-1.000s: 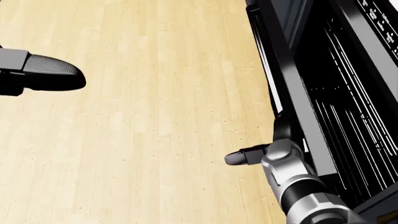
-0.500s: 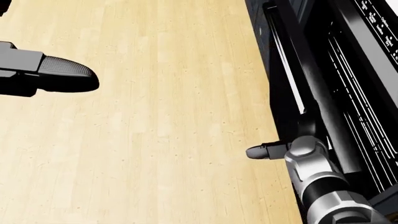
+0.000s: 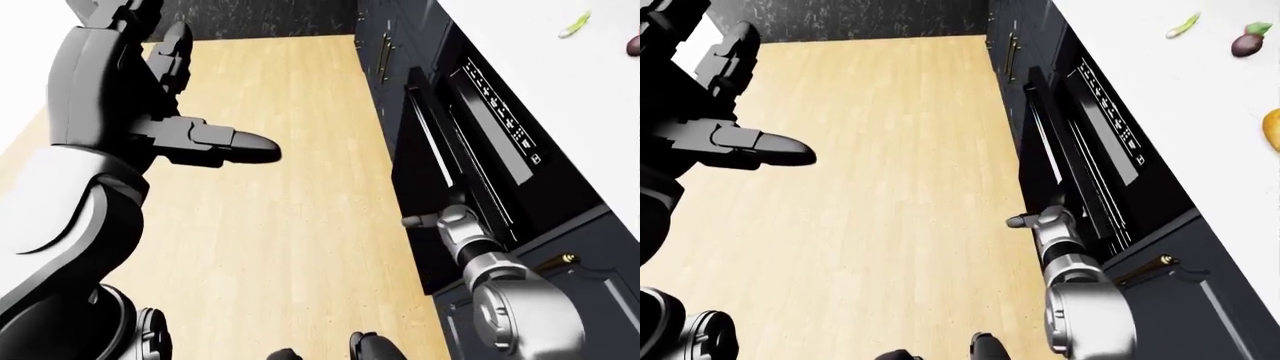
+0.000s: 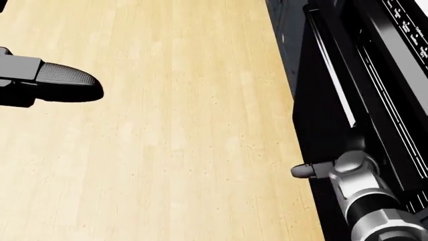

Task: Close the dishwasher door

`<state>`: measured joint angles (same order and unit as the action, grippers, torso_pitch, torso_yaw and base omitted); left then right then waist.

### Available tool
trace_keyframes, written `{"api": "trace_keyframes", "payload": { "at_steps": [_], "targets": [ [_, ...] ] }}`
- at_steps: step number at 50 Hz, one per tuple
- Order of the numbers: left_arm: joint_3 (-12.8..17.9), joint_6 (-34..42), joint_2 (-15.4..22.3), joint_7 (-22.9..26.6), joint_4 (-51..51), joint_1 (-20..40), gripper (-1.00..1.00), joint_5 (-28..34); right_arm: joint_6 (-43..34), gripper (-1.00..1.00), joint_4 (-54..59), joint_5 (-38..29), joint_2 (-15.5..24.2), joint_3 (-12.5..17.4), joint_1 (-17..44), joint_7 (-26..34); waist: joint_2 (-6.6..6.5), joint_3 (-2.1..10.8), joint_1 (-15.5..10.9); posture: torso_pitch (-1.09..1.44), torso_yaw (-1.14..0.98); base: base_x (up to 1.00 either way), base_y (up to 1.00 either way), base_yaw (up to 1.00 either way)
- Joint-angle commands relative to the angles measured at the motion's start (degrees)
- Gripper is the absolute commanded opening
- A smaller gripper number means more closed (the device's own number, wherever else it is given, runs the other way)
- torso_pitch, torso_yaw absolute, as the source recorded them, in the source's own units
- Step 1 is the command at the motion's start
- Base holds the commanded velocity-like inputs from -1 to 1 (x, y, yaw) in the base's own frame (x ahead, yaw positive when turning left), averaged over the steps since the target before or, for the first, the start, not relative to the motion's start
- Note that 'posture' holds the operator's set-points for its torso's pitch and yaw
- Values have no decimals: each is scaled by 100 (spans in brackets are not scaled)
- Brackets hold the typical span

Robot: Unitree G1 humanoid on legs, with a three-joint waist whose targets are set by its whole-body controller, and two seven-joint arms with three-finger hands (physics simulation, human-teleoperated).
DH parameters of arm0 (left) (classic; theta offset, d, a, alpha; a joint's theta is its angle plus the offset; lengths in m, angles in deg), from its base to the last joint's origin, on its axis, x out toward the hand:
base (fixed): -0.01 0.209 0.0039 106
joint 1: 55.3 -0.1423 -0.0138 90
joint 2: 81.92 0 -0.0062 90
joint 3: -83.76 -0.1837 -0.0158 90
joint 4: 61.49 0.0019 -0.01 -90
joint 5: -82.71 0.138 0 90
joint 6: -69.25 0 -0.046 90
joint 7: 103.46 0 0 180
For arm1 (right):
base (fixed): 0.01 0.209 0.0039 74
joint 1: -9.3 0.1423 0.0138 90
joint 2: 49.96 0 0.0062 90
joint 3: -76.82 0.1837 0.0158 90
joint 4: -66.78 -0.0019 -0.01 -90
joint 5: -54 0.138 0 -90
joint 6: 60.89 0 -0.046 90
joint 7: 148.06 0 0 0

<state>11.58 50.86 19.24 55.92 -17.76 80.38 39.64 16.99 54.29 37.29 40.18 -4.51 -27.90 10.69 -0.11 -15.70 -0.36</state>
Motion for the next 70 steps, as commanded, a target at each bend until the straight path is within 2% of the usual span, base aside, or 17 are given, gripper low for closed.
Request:
{"api": "trace_keyframes", "payload": {
  "at_steps": [1, 31, 46, 57, 70],
  "targets": [
    [36, -205, 60, -16, -56, 107, 100, 3, -79, 100, -62, -23, 74, 28, 103, -36, -1, 187, 15, 46, 0, 0, 0, 0],
    [-29, -371, -46, 203, -134, -203, 100, 289, -270, 100, -31, -124, 563, 215, -162, -172, 91, 196, -61, 46, 0, 0, 0, 0],
    [-29, -252, -96, 229, -177, -110, 100, 319, -357, 100, -21, -80, 837, 303, -359, -228, 125, 113, -50, 46, 0, 0, 0, 0],
    [40, -175, -93, 192, -254, -108, 100, 231, -374, 100, -17, -43, 906, 328, -425, -249, 140, 84, -42, 46, 0, 0, 0, 0],
    [-29, -173, -130, 162, -310, -154, 100, 240, -381, 100, -13, -7, 941, 361, -522, -262, 150, 44, -35, 46, 0, 0, 0, 0]
  ]
}}
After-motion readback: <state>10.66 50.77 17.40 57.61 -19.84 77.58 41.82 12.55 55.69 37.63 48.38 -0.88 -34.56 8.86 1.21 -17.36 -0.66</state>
